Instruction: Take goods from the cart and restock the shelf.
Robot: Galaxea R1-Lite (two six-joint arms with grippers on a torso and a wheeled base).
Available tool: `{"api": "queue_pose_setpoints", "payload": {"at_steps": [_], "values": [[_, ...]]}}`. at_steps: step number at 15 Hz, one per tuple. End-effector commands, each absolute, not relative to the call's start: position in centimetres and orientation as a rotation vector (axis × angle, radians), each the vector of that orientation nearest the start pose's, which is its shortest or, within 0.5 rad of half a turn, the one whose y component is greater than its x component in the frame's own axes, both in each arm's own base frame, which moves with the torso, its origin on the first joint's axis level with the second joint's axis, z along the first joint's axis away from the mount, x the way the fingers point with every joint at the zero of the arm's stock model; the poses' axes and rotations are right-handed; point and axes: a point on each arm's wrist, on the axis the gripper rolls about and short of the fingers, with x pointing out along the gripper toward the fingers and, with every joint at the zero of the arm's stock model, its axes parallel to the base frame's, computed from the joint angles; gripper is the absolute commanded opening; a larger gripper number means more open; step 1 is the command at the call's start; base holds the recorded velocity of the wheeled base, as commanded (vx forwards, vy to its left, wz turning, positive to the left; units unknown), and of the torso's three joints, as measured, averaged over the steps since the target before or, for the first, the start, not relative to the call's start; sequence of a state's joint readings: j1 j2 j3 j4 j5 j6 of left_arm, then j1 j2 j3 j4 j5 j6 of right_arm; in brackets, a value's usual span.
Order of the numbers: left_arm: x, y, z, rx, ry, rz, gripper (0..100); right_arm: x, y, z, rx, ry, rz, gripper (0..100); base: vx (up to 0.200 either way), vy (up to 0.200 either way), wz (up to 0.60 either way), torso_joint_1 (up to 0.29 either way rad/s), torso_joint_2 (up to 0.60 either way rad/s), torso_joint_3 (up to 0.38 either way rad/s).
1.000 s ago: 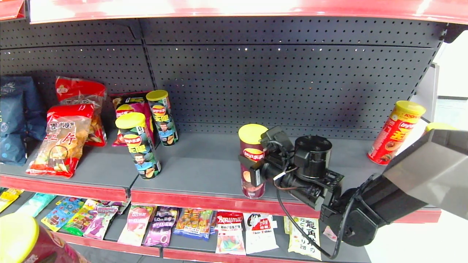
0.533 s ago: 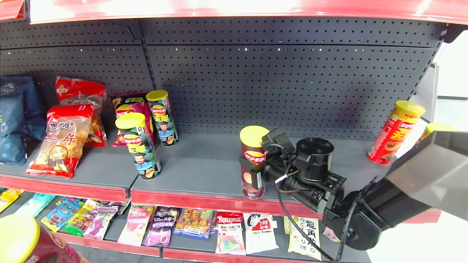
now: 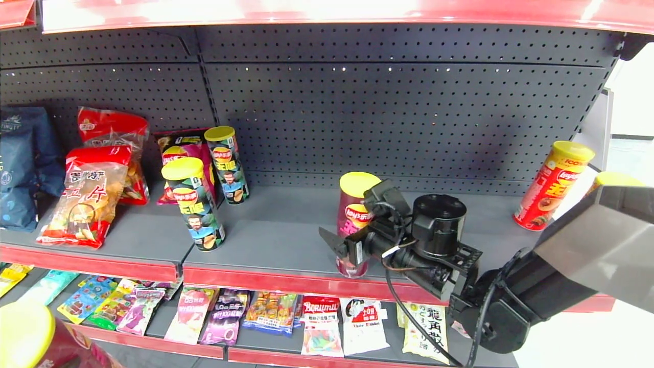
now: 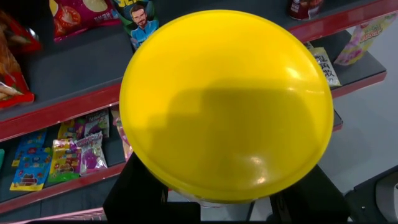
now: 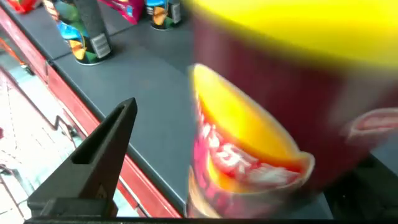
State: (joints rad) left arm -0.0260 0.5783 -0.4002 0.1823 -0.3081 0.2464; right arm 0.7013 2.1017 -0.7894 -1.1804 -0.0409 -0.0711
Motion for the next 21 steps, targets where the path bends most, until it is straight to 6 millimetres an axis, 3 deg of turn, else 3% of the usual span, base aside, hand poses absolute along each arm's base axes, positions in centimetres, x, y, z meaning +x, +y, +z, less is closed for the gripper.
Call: {"api": "queue_pose_setpoints", "payload": {"at_steps": [1,13,19,21], "values": [[2.9,-0.8,17.2,0.191,0.316,-0.373,0,28.3,23.8,9.5,-0.119,0.104,0.663,100,0.000,0.000,0.00,0.000,0.00,0.000],[2.9,-0.8,16.9,0.188,0.320,-0.383,0,26.0,21.5,9.6,-0.125,0.128,0.626,100,0.000,0.000,0.00,0.000,0.00,0.000],[2.5,-0.8,16.4,0.186,0.317,-0.390,0,21.9,18.1,12.7,-0.109,0.086,0.590,100,0.000,0.000,0.00,0.000,0.00,0.000],[2.0,-0.8,16.0,0.176,0.307,-0.386,0,19.5,16.0,13.4,-0.111,0.085,0.570,100,0.000,0.000,0.00,0.000,0.00,0.000]]}}
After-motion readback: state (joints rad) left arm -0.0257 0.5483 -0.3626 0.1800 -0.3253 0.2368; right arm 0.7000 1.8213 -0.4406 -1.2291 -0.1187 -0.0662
